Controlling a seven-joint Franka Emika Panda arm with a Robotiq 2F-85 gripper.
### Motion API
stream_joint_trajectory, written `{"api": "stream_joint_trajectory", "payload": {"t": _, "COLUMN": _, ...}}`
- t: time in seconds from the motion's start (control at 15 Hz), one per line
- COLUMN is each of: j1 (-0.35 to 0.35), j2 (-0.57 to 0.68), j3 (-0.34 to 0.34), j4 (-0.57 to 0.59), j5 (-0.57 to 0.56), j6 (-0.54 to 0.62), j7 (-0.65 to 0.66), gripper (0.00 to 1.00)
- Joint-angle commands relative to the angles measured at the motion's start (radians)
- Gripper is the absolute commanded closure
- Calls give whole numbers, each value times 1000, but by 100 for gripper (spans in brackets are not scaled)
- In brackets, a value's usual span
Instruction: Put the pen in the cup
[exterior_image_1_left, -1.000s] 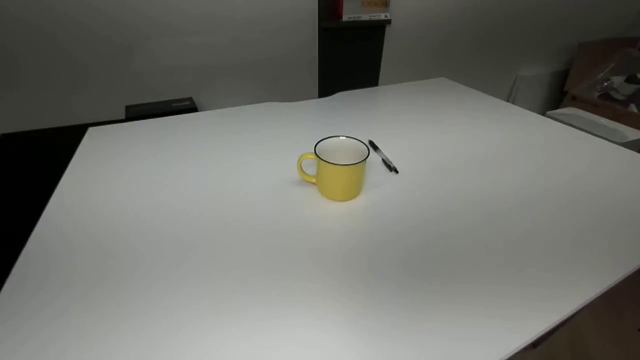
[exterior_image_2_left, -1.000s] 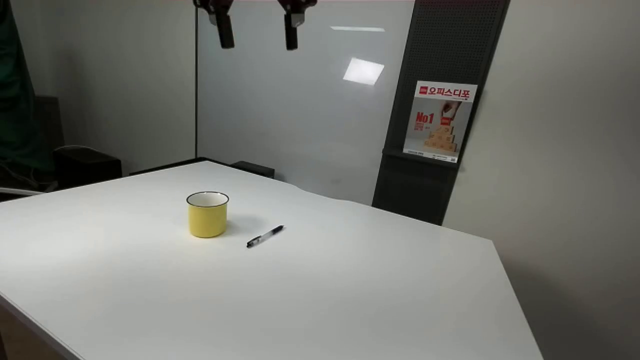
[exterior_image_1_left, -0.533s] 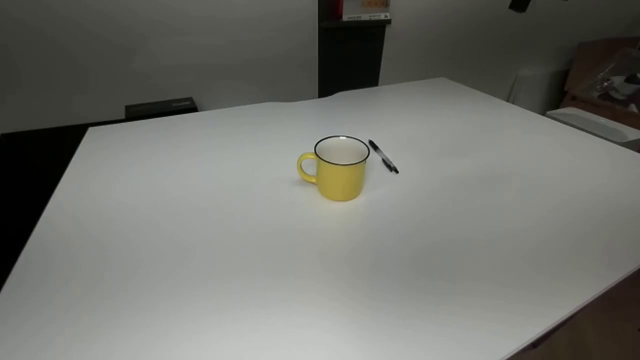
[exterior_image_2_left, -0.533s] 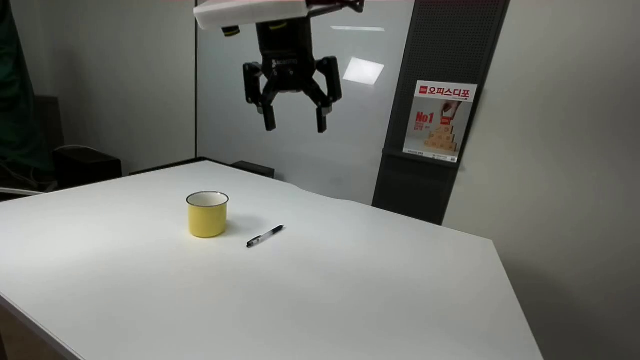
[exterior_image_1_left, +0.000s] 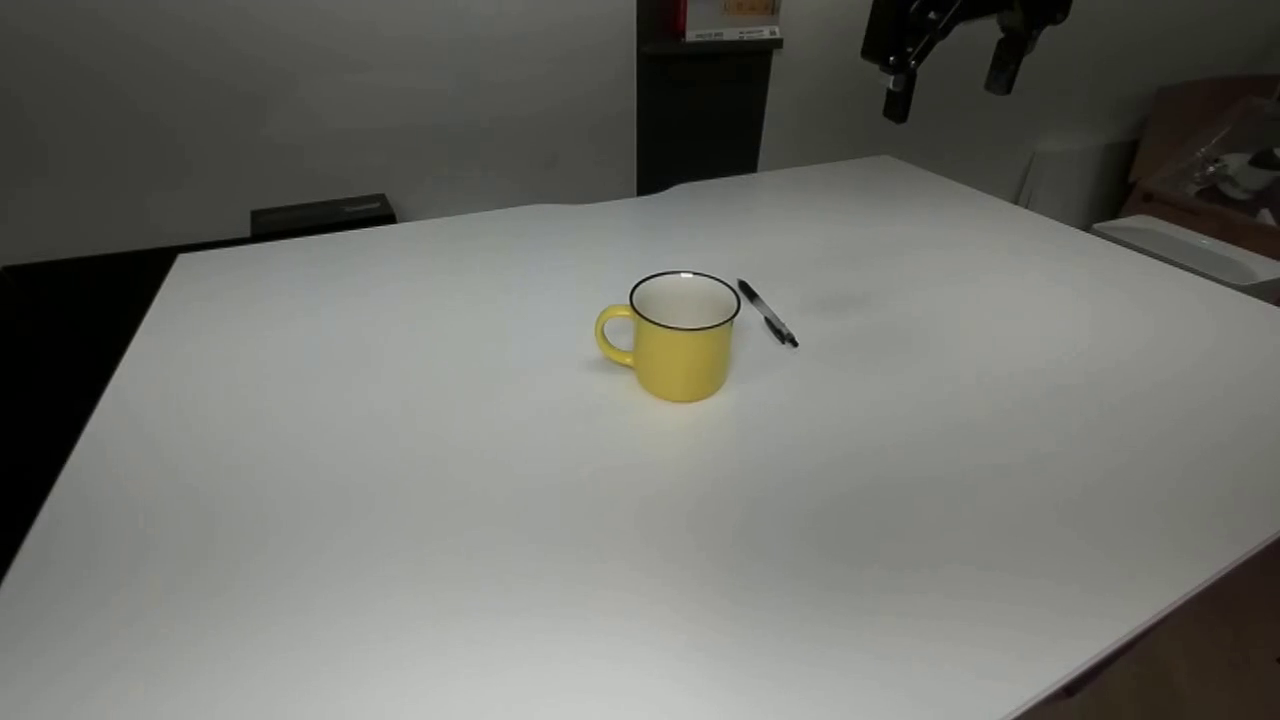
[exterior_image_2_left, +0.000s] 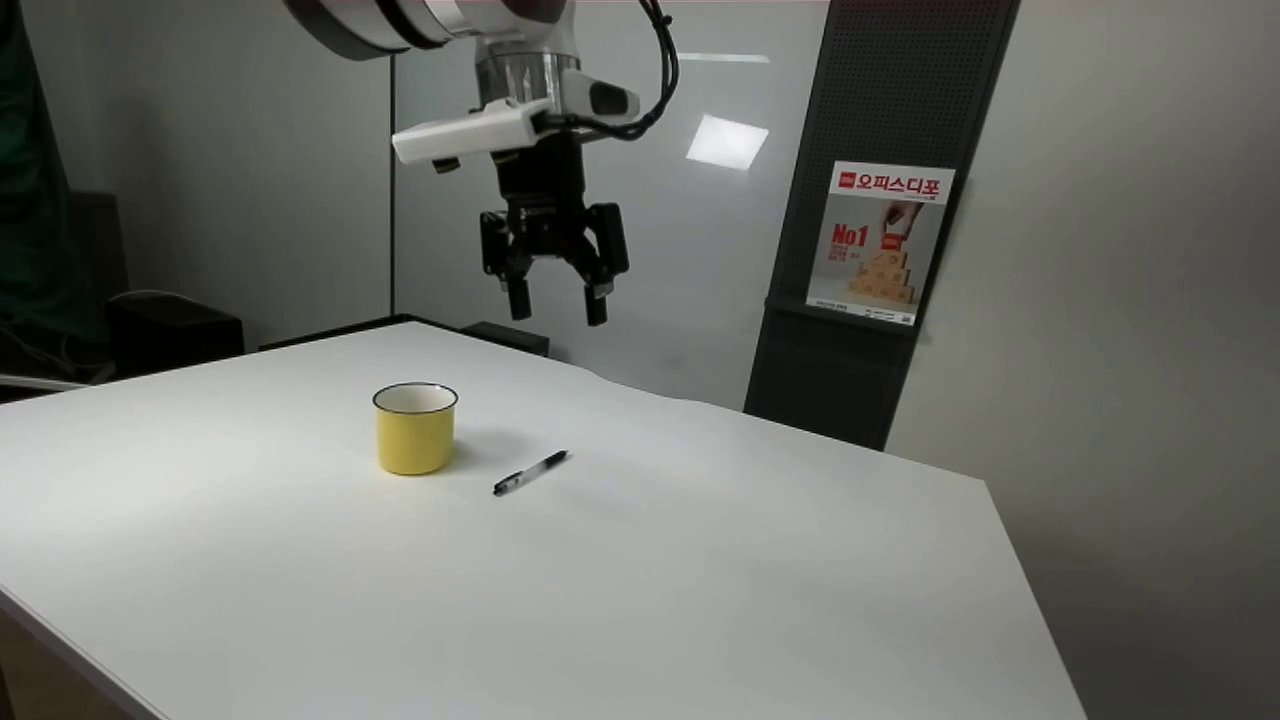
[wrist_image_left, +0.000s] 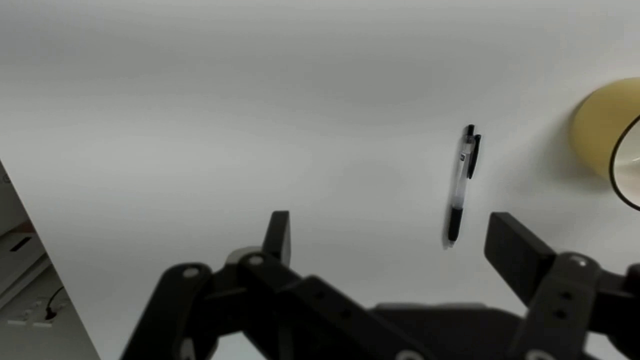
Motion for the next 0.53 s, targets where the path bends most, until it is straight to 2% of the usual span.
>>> {"api": "stream_joint_trajectory", "payload": {"t": 0.0, "j1": 20, "j2": 3, "j3": -17, "j4": 0, "j5": 4, "j6": 1, "j7": -5, "gripper": 0}}
{"api": "stream_joint_trajectory", "payload": {"t": 0.2, "j1": 14, "j2": 1, "j3": -27, "j4": -1, "j5": 2, "j6": 2, "j7": -10, "gripper": 0}}
{"api": "stream_joint_trajectory", "payload": {"t": 0.33, "j1": 10, "j2": 23, "j3": -31, "j4": 1, "j5": 19, "j6": 49, "j7": -11, "gripper": 0}}
{"api": "stream_joint_trajectory", "payload": {"t": 0.47, "j1": 3, "j2": 87, "j3": -23, "j4": 29, "j5": 90, "j6": 99, "j7": -62, "gripper": 0}}
